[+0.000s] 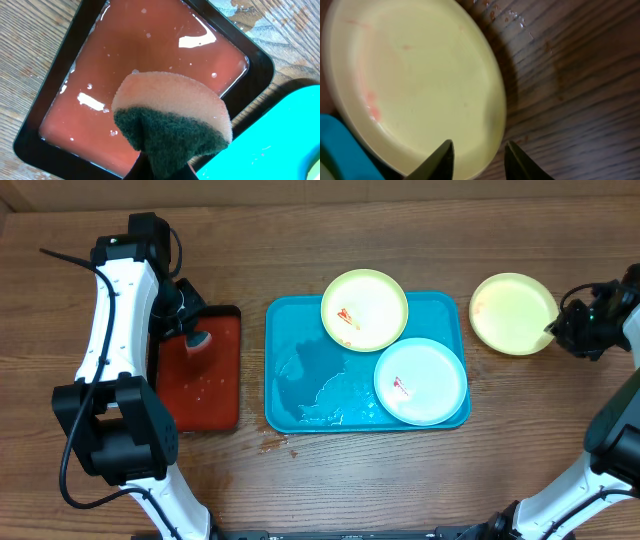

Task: Clean dirty plates on tray and stack at the side
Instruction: 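Reach the right gripper to the top yellow-green plate and grasp its rim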

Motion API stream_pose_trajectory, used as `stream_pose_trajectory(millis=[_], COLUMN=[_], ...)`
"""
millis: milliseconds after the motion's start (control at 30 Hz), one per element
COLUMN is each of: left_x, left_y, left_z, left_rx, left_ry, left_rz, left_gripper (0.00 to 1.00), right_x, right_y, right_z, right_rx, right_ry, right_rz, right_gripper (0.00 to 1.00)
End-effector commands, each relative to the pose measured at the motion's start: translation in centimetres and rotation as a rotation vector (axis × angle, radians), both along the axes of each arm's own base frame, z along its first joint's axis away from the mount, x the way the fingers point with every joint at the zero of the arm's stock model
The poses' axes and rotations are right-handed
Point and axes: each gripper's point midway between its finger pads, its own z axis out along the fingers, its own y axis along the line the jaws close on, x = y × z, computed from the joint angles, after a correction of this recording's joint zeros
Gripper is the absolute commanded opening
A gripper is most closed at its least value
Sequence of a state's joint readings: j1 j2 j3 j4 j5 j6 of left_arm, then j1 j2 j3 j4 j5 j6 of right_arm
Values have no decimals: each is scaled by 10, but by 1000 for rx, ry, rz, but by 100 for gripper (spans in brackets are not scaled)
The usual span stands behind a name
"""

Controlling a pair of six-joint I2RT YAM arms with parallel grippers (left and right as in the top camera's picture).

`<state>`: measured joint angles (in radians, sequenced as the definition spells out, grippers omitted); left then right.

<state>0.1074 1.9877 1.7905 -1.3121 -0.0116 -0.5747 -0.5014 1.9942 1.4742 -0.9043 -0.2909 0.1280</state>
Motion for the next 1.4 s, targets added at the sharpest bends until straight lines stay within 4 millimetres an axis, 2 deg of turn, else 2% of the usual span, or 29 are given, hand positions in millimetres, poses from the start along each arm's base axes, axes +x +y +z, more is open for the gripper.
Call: stream_pose_trajectory(millis=[0, 67, 133, 200, 267, 400, 500, 667, 767, 833, 967, 1100, 1200, 1367], left_x=[2, 2, 2, 3, 3, 4, 4, 5, 6, 6, 6, 7, 8, 8], left_y=[-1, -1, -1, -1, -1, -4, -8, -11, -11, -11, -11, -11, -11, -11], left_z=[14, 14, 14, 14, 14, 14, 14, 14, 14, 14, 14, 14, 14, 14], left_rx=[-8, -8, -8, -8, -8, -7, -6, -5, -5, -5, -5, -5, -4, -5], left_ry=[-43, -43, -45, -48, -48, -50, -50, -53, -54, -56, -57, -58, -62, -64], left_rz=[7, 6, 7, 6, 6, -3, -28, -43, -43, -43, -43, -43, -43, -45], left_gripper=[4, 4, 4, 4, 4, 4, 4, 4, 4, 4, 4, 4, 4, 4], right_x=[26, 35, 49, 63, 76, 92, 100, 111, 115, 118, 119, 119, 118, 117], right_y=[10, 18, 37, 66, 99, 169, 205, 236, 255, 270, 288, 294, 301, 302], right_z=[50, 68, 89, 104, 110, 100, 69, 20, 5, 1, -10, -16, -18, -21], right_rx=[-12, -15, -6, 5, -2, -52, -173, -382, -417, -421, -419, -397, -355, -345], right_ry=[-103, -125, -169, -227, -284, -341, -279, -183, -193, -220, -247, -250, -267, -263], right_rz=[66, 93, 150, 255, 380, 640, 743, 819, 876, 934, 1018, 1032, 1045, 1048], right_gripper=[42, 46, 48, 50, 53, 59, 61, 64, 64, 64, 64, 64, 54, 48])
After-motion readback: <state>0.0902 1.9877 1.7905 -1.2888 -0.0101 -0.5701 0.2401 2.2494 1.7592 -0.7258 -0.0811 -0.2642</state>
